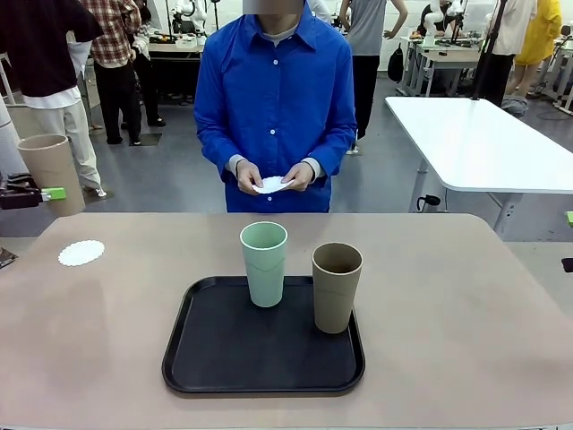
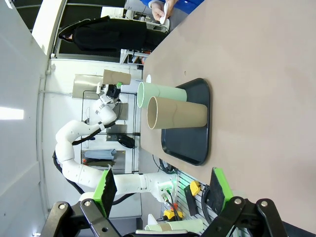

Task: Place coasters on the table and set cups on them.
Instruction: Pick up one Reusable plastic cup and place it on a coaster set by the human.

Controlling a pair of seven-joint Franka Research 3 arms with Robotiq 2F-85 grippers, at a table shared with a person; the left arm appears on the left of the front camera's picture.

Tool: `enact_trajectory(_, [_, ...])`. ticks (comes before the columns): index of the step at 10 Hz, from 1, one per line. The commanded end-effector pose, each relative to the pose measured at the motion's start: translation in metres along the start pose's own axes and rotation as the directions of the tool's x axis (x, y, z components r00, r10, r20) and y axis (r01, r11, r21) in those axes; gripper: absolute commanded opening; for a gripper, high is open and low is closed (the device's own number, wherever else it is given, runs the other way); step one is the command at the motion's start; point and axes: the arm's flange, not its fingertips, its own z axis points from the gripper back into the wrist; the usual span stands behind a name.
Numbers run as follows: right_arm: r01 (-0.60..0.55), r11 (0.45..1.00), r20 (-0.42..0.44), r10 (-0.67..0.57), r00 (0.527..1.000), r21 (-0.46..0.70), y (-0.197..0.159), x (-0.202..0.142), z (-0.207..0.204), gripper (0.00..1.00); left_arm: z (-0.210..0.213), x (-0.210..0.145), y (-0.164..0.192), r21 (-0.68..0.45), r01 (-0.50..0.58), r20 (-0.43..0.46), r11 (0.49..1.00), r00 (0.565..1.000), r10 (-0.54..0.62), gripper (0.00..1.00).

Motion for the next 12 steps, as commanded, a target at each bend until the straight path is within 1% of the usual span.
enact_trajectory(1, [0.001, 1.000, 0.002, -0.001, 1.000, 0.012, 0.000, 0.001, 0.000, 1.00, 0.001, -0.009, 0.012, -0.049, 0.005, 0.035, 0.999, 0.999, -0.003, 0.84])
enact_trajectory(4, [0.001, 1.000, 0.002, -0.001, 1.000, 0.012, 0.000, 0.001, 0.000, 1.00, 0.000, -0.049, 0.018, -0.105, 0.013, 0.061, 0.994, 0.998, -0.006, 0.84])
enact_trajectory(7, [0.001, 1.000, 0.002, -0.001, 1.000, 0.012, 0.000, 0.001, 0.000, 1.00, -0.004, -0.072, 0.020, -0.168, 0.082, 0.067, 0.982, 0.995, -0.072, 0.84])
enact_trajectory(8, [0.001, 1.000, 0.002, -0.001, 1.000, 0.012, 0.000, 0.001, 0.000, 1.00, -0.005, -0.083, 0.021, -0.176, 0.082, 0.063, 0.981, 0.995, -0.072, 0.84])
enact_trajectory(11, [0.001, 1.000, 0.002, -0.001, 1.000, 0.012, 0.000, 0.001, 0.000, 1.00, -0.007, -0.093, 0.020, -0.202, 0.064, 0.048, 0.977, 0.997, -0.055, 0.84])
enact_trajectory(12, [0.001, 1.000, 0.002, -0.001, 1.000, 0.012, 0.000, 0.001, 0.000, 1.00, -0.007, -0.083, 0.015, -0.145, 0.054, 0.044, 0.988, 0.998, -0.048, 0.84])
